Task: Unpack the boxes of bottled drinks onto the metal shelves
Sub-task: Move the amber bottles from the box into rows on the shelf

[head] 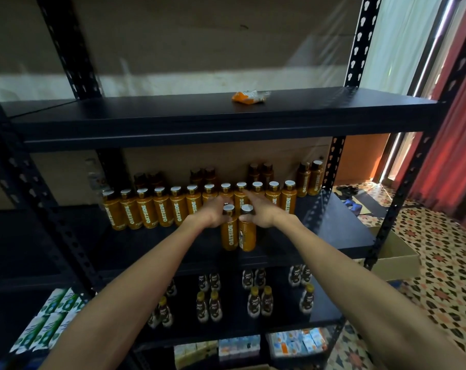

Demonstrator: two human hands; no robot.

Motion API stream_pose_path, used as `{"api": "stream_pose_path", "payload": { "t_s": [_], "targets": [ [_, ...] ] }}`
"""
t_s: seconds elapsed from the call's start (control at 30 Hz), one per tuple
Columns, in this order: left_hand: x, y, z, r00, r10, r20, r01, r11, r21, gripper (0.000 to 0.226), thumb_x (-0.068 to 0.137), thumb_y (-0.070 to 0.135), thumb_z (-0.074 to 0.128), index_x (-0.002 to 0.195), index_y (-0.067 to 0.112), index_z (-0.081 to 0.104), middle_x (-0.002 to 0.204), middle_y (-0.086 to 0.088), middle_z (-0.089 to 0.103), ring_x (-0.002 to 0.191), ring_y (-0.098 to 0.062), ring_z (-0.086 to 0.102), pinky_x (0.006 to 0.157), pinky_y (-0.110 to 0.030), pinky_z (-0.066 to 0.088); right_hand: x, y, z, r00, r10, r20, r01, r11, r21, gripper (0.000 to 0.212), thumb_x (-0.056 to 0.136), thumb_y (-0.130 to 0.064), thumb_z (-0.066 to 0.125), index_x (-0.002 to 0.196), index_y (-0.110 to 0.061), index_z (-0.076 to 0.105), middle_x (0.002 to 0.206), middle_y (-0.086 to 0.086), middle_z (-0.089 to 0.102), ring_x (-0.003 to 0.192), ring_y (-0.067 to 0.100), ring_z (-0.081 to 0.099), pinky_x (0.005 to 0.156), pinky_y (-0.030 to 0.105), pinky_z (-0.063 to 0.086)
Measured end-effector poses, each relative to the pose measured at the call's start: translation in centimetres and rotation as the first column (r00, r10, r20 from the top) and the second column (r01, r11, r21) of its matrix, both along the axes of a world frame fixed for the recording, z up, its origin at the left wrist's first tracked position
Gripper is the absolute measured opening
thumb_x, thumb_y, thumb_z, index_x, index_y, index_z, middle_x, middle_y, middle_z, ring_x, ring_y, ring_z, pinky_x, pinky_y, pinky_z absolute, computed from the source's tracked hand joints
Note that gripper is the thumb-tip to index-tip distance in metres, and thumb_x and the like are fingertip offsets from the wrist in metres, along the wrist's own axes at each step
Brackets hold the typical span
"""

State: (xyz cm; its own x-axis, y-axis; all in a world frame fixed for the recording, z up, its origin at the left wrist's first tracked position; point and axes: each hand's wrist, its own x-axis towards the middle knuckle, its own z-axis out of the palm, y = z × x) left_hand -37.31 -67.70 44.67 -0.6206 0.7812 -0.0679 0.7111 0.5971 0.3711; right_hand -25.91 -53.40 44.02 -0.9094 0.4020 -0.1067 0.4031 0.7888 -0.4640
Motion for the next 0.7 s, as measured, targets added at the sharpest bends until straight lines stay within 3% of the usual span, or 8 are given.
{"api": "stream_pose_path", "payload": {
  "t_s": [0.1, 0.17, 0.27, 0.37, 0.5, 0.7],
  "targets": [
    [0.1, 0.0, -0.1, 1.000, 0.000, 0.013, 0.000, 1.000, 0.004, 0.058, 0.091, 0.022, 0.069, 0.143, 0.026, 0.045, 0.145, -0.005, 0.047, 0.132, -0.024, 0.048, 0.105, -0.041, 0.045, -0.2, 0.2, -0.1, 0.999, 0.041, 0.027, -0.041, 0.999, -0.012, 0.064, 0.097, -0.023, 0.065, 0.154, -0.029, 0.036, 0.156, 0.005, 0.041, 0.139, 0.025, 0.044, 0.100, 0.034, 0.044],
    [0.1, -0.1, -0.3, 1.000, 0.000, 0.010, 0.000, 1.000, 0.017, 0.057, 0.091, 0.021, 0.069, 0.143, 0.027, 0.045, 0.146, -0.005, 0.047, 0.133, -0.025, 0.047, 0.105, -0.041, 0.044, -0.4, 0.2, -0.2, 1.000, -0.019, 0.006, 0.019, 0.999, 0.043, 0.061, 0.093, -0.035, 0.070, 0.149, -0.030, 0.044, 0.149, 0.004, 0.048, 0.131, 0.025, 0.051, 0.091, 0.033, 0.047],
    [0.2, -0.2, -0.5, 1.000, 0.002, 0.018, -0.003, 0.999, 0.051, 0.057, 0.092, 0.020, 0.068, 0.143, 0.026, 0.045, 0.147, -0.005, 0.046, 0.136, -0.025, 0.044, 0.106, -0.039, 0.042, -0.6, 0.5, -0.5, 0.998, -0.057, 0.029, 0.056, 0.997, 0.052, 0.077, 0.087, -0.049, 0.073, 0.153, -0.030, 0.036, 0.154, 0.005, 0.043, 0.135, 0.027, 0.048, 0.099, 0.041, 0.048],
    [0.0, -0.1, -0.5, 1.000, -0.009, 0.021, 0.008, 0.998, 0.056, 0.055, 0.092, 0.020, 0.068, 0.142, 0.026, 0.046, 0.146, -0.004, 0.048, 0.134, -0.024, 0.046, 0.105, -0.038, 0.043, -0.8, 0.7, -0.5, 0.999, 0.001, 0.043, 0.000, 0.999, -0.035, 0.084, 0.088, -0.034, 0.076, 0.157, -0.028, 0.029, 0.160, 0.005, 0.034, 0.144, 0.027, 0.038, 0.111, 0.041, 0.041],
    [-0.2, 0.0, -0.5, 0.999, -0.019, 0.035, 0.017, 0.998, 0.058, 0.056, 0.091, 0.018, 0.069, 0.142, 0.025, 0.047, 0.146, -0.004, 0.048, 0.135, -0.024, 0.046, 0.106, -0.039, 0.043, -1.3, 0.7, -1.1, 0.999, -0.051, 0.006, 0.051, 0.999, 0.010, 0.072, 0.087, -0.030, 0.077, 0.149, -0.030, 0.043, 0.151, 0.003, 0.046, 0.133, 0.025, 0.051, 0.100, 0.039, 0.050],
    [-0.5, -0.1, -0.5, 0.998, -0.036, 0.053, 0.032, 0.997, 0.074, 0.056, 0.090, 0.016, 0.070, 0.141, 0.023, 0.048, 0.146, -0.003, 0.048, 0.136, -0.023, 0.045, 0.106, -0.037, 0.041, -1.4, 0.9, -2.3, 0.994, -0.085, -0.072, 0.080, 0.994, -0.078, 0.074, 0.089, -0.031, 0.075, 0.152, -0.033, 0.038, 0.155, 0.003, 0.044, 0.136, 0.026, 0.049, 0.104, 0.040, 0.048]
  ]
}}
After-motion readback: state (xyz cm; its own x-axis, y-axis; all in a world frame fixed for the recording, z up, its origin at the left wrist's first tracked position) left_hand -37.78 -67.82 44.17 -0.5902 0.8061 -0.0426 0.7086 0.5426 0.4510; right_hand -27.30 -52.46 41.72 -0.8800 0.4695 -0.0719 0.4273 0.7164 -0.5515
